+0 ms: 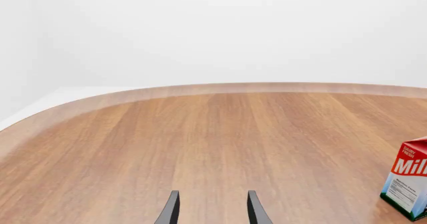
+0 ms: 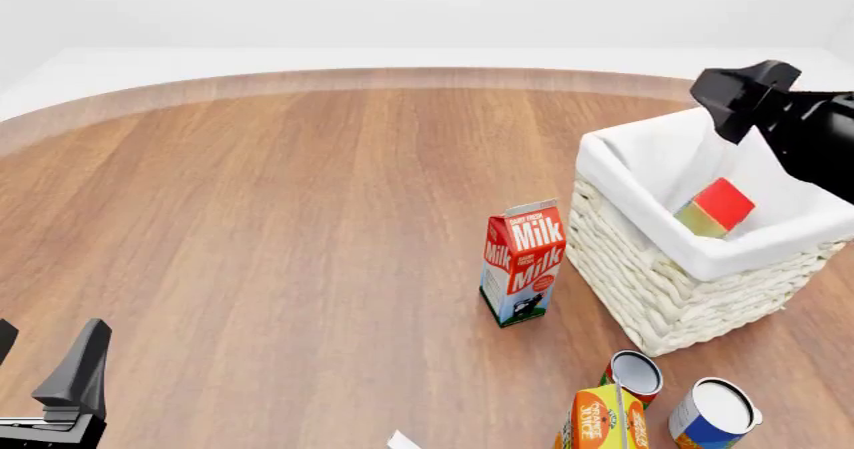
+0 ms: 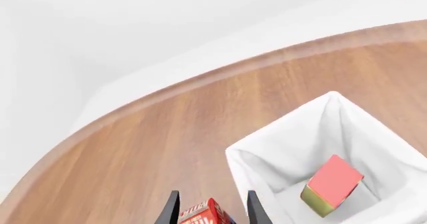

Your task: Pick up the cream cheese box and the butter, and put them in the basket.

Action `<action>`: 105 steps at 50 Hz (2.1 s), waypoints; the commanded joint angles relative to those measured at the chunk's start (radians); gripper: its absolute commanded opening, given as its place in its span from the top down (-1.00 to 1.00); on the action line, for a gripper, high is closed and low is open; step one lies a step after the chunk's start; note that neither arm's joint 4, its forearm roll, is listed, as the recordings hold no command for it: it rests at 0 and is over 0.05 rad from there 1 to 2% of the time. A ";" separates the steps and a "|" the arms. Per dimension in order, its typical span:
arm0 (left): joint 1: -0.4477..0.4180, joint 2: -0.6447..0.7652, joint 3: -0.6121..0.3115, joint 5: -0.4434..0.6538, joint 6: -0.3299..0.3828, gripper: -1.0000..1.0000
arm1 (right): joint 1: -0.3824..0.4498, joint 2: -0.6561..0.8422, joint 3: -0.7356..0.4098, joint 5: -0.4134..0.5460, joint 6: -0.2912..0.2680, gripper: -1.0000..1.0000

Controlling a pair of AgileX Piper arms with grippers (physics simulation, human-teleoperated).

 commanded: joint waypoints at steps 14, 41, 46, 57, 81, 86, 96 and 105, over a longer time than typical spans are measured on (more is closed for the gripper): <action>0.000 0.000 0.000 0.000 0.000 -1.00 | 0.255 0.009 -0.142 0.122 -0.076 -1.00; 0.000 0.000 0.000 0.000 0.000 -1.00 | 0.536 0.042 -0.268 0.228 -0.169 -1.00; 0.000 0.000 0.000 0.000 0.000 -1.00 | 0.583 0.048 -0.257 0.231 -0.182 -1.00; 0.000 0.000 0.000 0.000 0.000 -1.00 | 0.602 0.064 -0.263 0.244 -0.200 -1.00; 0.000 0.000 0.000 0.000 0.000 -1.00 | 0.687 0.138 -0.313 0.284 -0.200 -1.00; 0.000 0.000 0.000 0.000 0.000 -1.00 | 0.737 0.168 -0.334 0.293 -0.208 -1.00; 0.000 0.000 0.000 0.000 0.000 -1.00 | 0.798 0.205 -0.297 0.263 -0.194 -1.00; 0.000 0.000 0.000 0.000 0.000 -1.00 | 0.848 0.265 -0.296 0.263 -0.187 -1.00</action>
